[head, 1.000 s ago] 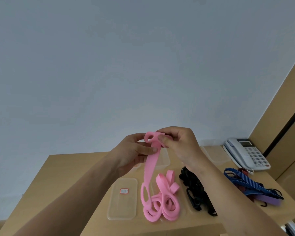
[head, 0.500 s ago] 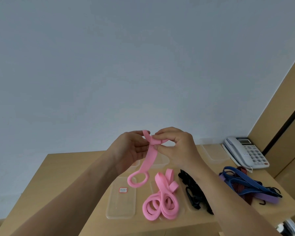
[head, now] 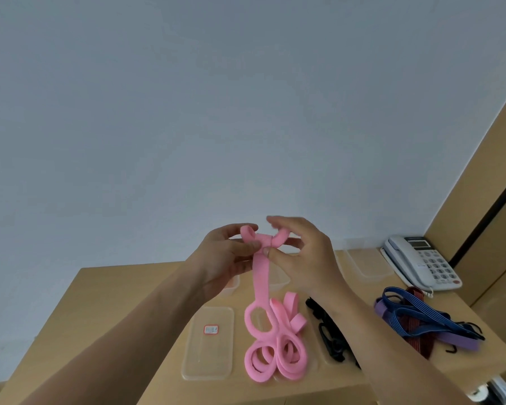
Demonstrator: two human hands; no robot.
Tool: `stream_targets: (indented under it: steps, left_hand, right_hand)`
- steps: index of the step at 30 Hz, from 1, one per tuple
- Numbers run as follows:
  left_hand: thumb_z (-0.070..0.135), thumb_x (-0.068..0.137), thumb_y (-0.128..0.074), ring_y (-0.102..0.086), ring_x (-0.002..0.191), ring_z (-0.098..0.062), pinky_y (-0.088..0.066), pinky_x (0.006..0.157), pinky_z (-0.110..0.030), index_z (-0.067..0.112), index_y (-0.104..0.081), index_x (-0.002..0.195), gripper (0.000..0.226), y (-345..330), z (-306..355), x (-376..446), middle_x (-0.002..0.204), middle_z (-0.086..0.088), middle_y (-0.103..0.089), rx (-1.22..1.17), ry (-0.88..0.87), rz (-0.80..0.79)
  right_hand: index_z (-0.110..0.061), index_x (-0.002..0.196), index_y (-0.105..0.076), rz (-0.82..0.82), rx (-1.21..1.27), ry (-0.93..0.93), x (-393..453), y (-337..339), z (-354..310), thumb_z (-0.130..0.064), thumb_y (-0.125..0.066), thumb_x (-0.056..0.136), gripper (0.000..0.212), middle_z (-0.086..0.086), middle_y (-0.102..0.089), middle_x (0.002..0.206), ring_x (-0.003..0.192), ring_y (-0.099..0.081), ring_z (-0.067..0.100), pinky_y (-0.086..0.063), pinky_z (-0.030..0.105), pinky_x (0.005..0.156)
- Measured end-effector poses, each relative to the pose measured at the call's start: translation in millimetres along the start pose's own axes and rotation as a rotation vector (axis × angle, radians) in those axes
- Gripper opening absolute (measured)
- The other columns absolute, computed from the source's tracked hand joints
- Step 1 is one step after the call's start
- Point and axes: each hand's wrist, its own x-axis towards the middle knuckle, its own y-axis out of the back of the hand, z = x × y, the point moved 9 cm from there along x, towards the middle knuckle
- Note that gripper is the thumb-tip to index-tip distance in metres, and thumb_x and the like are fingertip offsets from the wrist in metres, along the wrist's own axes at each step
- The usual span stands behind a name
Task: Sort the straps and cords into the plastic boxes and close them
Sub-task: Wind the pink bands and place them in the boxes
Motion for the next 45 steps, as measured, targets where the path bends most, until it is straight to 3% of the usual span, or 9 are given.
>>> stream_targets:
  steps: [2,6,16,22,26,33,38,42,45]
  left_hand:
    - [-0.012,0.089,-0.064,-0.072,0.089,-0.033,-0.061,0.075,-0.036,0.003,-0.064,0.122,0.036,0,6,1,0.116,-0.026,-0.070,0.015,-0.038,0.013]
    - [-0.017,0.086,-0.065,-0.073,0.082,-0.027,-0.060,0.072,-0.031,0.006,-0.066,0.118,0.040,2,14,1,0.110,-0.024,-0.072,0.100,-0.112,0.040]
    - [-0.008,0.081,-0.075,-0.074,0.095,-0.025,-0.059,0.088,-0.038,0.019,-0.068,0.115,0.043,2,19,-2,0.107,-0.006,-0.076,0.294,-0.241,0.080]
    - [0.017,0.096,-0.067,-0.071,0.105,-0.027,-0.057,0.094,-0.037,0.015,-0.073,0.115,0.020,-5,0,-5,0.111,-0.009,-0.076,0.381,-0.111,-0.076]
    - [0.033,0.097,-0.065,-0.074,0.099,-0.028,-0.058,0.078,-0.027,0.012,-0.075,0.109,0.026,-9,-1,-8,0.106,-0.013,-0.077,0.336,-0.069,-0.082]
    - [0.026,0.098,-0.064,-0.073,0.090,-0.026,-0.055,0.070,-0.024,0.007,-0.076,0.108,0.025,-14,-3,-11,0.107,-0.018,-0.076,0.229,-0.027,-0.101]
    - [0.017,0.096,-0.064,-0.072,0.093,-0.029,-0.055,0.068,-0.022,0.001,-0.074,0.111,0.024,-15,-7,-12,0.109,-0.021,-0.075,0.175,-0.007,-0.092]
    - [0.010,0.095,-0.064,-0.072,0.103,-0.036,-0.059,0.081,-0.032,0.000,-0.072,0.114,0.023,-13,-12,-11,0.110,-0.021,-0.075,0.141,-0.016,-0.075]
    - [-0.001,0.092,-0.067,-0.072,0.102,-0.037,-0.059,0.079,-0.033,-0.001,-0.069,0.117,0.025,-9,-9,-10,0.112,-0.022,-0.074,0.110,-0.048,-0.032]
  right_hand:
    - [-0.034,0.122,-0.066,-0.020,0.109,-0.163,1,-3,15,-0.014,-0.085,0.077,0.053,-0.014,-0.062,0.119,0.107,-0.064,0.005,-0.058,0.025,0.084]
    - [-0.016,0.109,-0.070,-0.141,0.434,-0.385,-3,-16,33,-0.009,-0.078,0.085,0.026,0.005,-0.075,0.102,0.091,-0.074,0.019,-0.061,0.033,0.072]
    - [-0.016,0.083,-0.073,-0.008,0.395,-0.286,0,-9,26,-0.003,-0.077,0.081,0.013,0.002,-0.074,0.086,0.081,-0.074,0.022,-0.060,0.032,0.067]
    - [-0.024,0.082,-0.073,0.031,0.291,-0.230,-1,-3,20,-0.003,-0.077,0.080,0.022,-0.004,-0.074,0.089,0.089,-0.072,0.021,-0.060,0.046,0.085]
    - [-0.022,0.088,-0.074,0.020,0.262,-0.208,-5,-4,18,-0.002,-0.079,0.079,0.022,-0.006,-0.075,0.090,0.089,-0.071,0.015,-0.060,0.042,0.085]
    - [-0.023,0.087,-0.074,0.066,0.207,-0.109,-14,-1,10,-0.004,-0.082,0.080,0.022,-0.009,-0.073,0.091,0.091,-0.071,0.013,-0.060,0.031,0.079]
    - [-0.009,0.091,-0.074,0.079,0.078,0.033,-21,0,-1,0.003,-0.079,0.081,0.016,-0.003,-0.069,0.093,0.093,-0.067,0.016,-0.058,0.031,0.080]
    - [-0.014,0.099,-0.072,-0.003,0.063,-0.001,-24,-3,4,0.002,-0.078,0.080,0.026,-0.006,-0.067,0.103,0.100,-0.066,0.013,-0.057,0.030,0.084]
    - [-0.021,0.101,-0.073,-0.048,0.178,-0.093,-25,-5,13,-0.001,-0.079,0.079,0.030,-0.008,-0.068,0.108,0.103,-0.067,0.014,-0.058,0.032,0.087]
